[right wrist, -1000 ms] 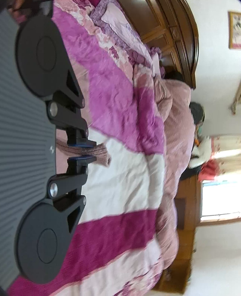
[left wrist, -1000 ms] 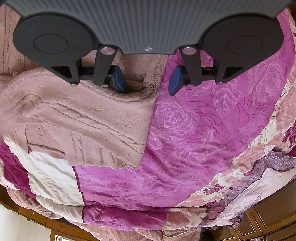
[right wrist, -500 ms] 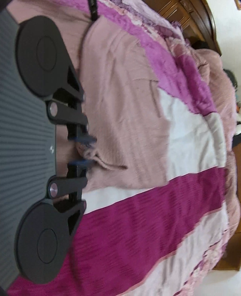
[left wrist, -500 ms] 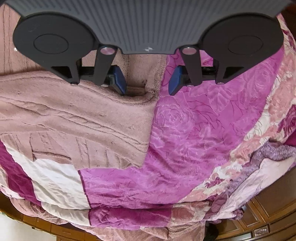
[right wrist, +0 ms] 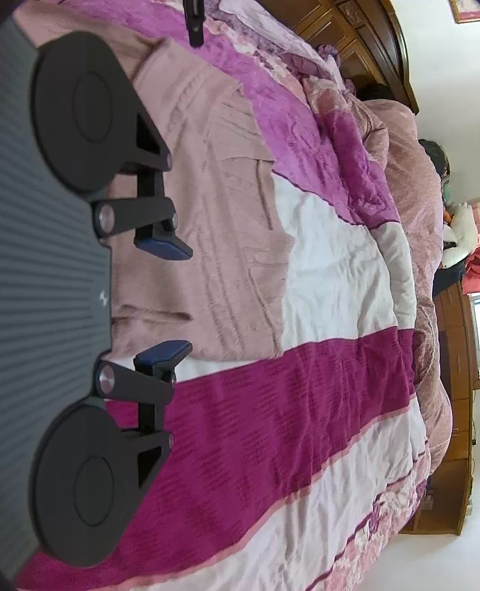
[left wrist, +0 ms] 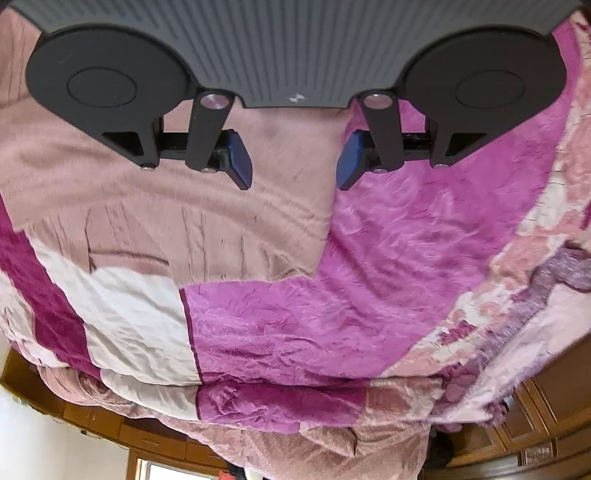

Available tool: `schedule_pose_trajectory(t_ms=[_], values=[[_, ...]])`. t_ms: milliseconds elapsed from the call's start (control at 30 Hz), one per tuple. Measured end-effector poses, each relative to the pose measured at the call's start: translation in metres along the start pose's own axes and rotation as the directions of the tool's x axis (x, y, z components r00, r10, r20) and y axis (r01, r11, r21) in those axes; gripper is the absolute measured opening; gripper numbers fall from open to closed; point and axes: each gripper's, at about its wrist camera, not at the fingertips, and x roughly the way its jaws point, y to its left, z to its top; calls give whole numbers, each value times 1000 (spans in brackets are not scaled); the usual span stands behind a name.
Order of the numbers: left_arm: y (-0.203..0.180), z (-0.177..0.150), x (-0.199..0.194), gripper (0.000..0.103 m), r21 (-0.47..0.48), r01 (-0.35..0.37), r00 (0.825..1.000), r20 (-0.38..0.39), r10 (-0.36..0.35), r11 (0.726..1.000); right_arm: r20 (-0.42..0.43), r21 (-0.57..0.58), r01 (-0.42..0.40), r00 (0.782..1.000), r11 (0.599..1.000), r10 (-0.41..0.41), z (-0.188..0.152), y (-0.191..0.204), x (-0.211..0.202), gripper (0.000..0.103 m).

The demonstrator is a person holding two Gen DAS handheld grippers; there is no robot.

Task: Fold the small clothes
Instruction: 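Open the right gripper to release the hem and withdraw it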

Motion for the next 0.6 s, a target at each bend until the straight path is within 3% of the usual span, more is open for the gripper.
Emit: schedule_pose_trajectory(t_ms=[300, 533, 567, 600], values=[[-7, 27, 79, 59, -46, 2, 1000, -11, -3, 999, -70, 2, -12, 997, 1000, 12, -8, 2, 32, 50], [-3, 29, 109, 58, -79, 22, 1000, 5, -21, 997, -80, -30, -31, 996, 999, 28, -13, 4, 35, 51], [-3, 26, 109, 53, -70, 27, 999, 22, -25, 997, -81, -32, -35, 996, 999, 33, -13, 4, 36, 49], [-6, 23, 108, 37, -56, 28, 999, 46, -25, 998, -82, -34, -41, 996, 999, 38, -12, 5, 36, 46]])
